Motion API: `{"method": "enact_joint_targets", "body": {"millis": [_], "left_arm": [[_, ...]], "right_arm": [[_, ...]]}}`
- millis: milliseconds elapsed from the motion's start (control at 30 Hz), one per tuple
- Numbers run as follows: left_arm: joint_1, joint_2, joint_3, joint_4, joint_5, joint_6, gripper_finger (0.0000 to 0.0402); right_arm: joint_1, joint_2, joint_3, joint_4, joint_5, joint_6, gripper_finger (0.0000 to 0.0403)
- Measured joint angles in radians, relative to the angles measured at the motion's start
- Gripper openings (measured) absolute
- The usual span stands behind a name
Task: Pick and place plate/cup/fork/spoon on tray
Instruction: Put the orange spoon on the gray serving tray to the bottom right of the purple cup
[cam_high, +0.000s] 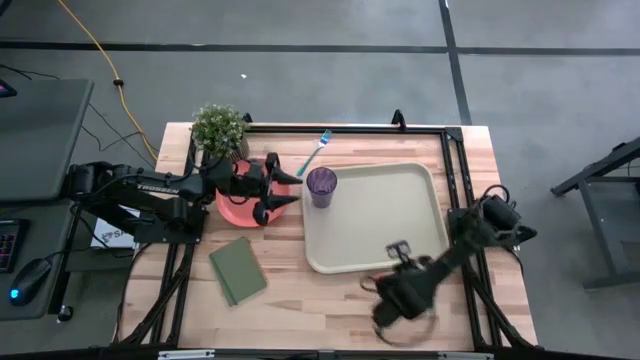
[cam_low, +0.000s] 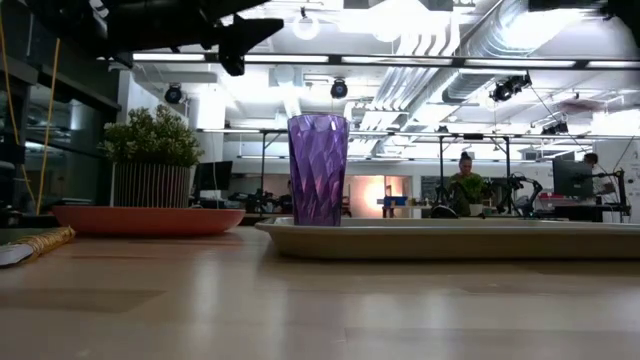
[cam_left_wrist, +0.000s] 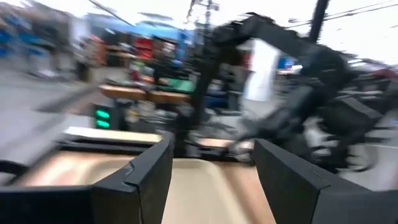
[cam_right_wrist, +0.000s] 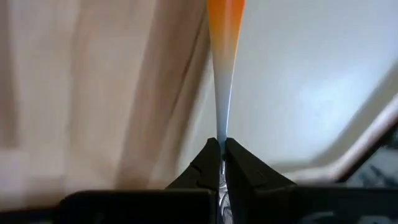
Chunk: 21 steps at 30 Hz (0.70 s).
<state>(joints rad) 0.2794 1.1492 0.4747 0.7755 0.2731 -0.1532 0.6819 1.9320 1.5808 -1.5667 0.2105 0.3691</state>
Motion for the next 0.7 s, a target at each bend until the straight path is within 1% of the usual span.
{"method": "enact_joint_targets", "body": {"millis": [67,133,200,267,367,400,467,600,700], "left_arm": [[0.000,0.000,0.004,-0.007,0.076,-0.052,0.0209],[-0.001,0.000,0.023,-0.058,0.150,-0.101,0.0209],[-0.016,0.004,0.051,-0.142,0.183,-0.150,0.0209],[-0.041,0.016,0.079,-0.252,0.181,-0.158,0.0209],[-0.091,0.055,0.127,-0.407,0.112,-0.168,0.0209],[-0.108,0.074,0.136,-0.430,0.085,-0.175,0.0209],[-0.142,0.122,0.149,-0.444,0.073,-0.202,0.0209],[-0.212,0.227,0.192,-0.411,0.158,-0.290,0.0209],[-0.266,0.305,0.240,-0.406,0.163,-0.384,0.0209]], "right_arm": [[-0.058,0.001,-0.001,-0.007,0.029,-0.084,0.0000],[-0.108,0.002,0.000,-0.011,0.063,-0.133,0.0000],[-0.146,0.004,0.007,-0.004,0.103,-0.184,0.0000],[-0.175,0.003,0.022,-0.002,0.138,-0.225,0.0000],[-0.201,0.003,0.051,0.035,0.174,-0.276,0.0000],[-0.207,0.003,0.061,0.056,0.181,-0.300,0.0000],[-0.216,0.003,0.074,0.111,0.195,-0.351,0.0000],[-0.235,0.003,0.076,0.240,0.209,-0.442,0.0000],[-0.249,0.003,0.075,0.323,0.226,-0.458,0.0000]]}}
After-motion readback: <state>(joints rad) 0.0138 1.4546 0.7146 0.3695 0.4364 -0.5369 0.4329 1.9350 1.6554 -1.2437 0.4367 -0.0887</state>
